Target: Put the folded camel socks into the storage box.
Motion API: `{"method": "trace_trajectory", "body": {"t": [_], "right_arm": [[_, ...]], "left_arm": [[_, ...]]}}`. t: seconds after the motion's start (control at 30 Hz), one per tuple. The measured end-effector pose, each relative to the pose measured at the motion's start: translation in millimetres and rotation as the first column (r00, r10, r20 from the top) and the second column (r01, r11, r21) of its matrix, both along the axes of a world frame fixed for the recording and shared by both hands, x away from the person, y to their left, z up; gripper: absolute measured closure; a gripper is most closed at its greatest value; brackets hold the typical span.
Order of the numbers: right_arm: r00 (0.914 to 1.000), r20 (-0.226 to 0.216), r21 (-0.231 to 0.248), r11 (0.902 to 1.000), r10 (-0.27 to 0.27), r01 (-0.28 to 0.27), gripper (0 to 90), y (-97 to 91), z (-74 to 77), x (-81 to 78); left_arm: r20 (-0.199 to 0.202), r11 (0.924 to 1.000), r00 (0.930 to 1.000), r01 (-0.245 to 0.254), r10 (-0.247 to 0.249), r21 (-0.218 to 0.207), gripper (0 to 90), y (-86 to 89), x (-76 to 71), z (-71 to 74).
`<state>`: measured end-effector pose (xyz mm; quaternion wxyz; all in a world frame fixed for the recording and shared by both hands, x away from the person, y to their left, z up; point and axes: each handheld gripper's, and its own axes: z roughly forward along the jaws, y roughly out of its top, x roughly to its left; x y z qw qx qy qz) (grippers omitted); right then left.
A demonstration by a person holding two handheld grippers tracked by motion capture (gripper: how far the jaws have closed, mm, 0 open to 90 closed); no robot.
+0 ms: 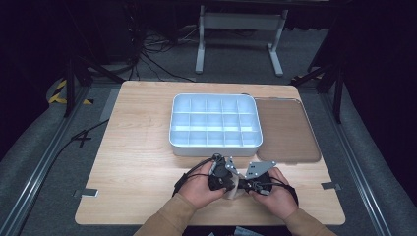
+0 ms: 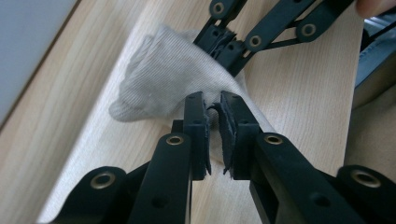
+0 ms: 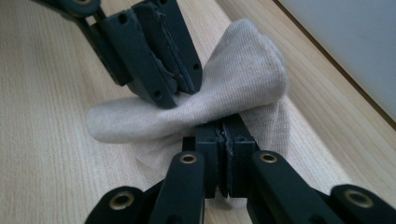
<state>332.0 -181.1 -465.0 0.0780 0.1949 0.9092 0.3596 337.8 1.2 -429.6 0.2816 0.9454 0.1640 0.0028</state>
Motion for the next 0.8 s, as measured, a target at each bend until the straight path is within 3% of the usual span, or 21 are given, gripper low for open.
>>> {"method": "trace_trajectory", "body": {"t": [0.07, 0.3, 0.53, 0.63, 0.73, 0.8], "right_arm": [[0.9999, -0.004, 0.002, 1.0000, -0.010, 0.010, 87.0, -0.2, 0.0, 0.0], [0.9996, -0.025, 0.018, 0.9997, -0.016, 0.016, 80.9, -4.4, 3.2, 1.3], [0.9979, -0.051, 0.031, 0.9987, -0.040, 0.041, 76.1, -23.9, 24.7, -0.5], [0.9941, -0.062, -0.016, 0.9960, -0.089, 0.088, 78.1, -39.4, 25.7, 2.7], [0.9906, -0.081, -0.075, 0.9917, -0.110, 0.104, 79.0, -42.9, 14.7, 3.9], [0.9904, -0.085, -0.075, 0.9918, -0.110, 0.103, 79.0, -42.3, 12.7, 3.8]], "left_arm": [[0.017, 0.9998, 0.9997, 0.020, -0.020, -0.009, 78.0, -1.0, -0.2, 0.6], [0.002, 0.9995, 0.9998, -0.019, 0.019, -0.026, 73.1, 1.1, 2.0, -0.8], [-0.018, 0.9993, 0.9994, -0.031, 0.030, -0.023, 70.0, 2.8, 4.5, 0.1], [-0.023, 0.9986, 0.9991, -0.038, 0.037, -0.036, 69.4, 4.3, 5.4, 0.8], [-0.041, 0.9980, 0.9984, -0.042, 0.040, -0.048, 65.9, 7.1, 7.6, 0.8], [-0.050, 0.9978, 0.9980, -0.041, 0.038, -0.052, 65.0, 9.7, 9.0, 0.3]]}}
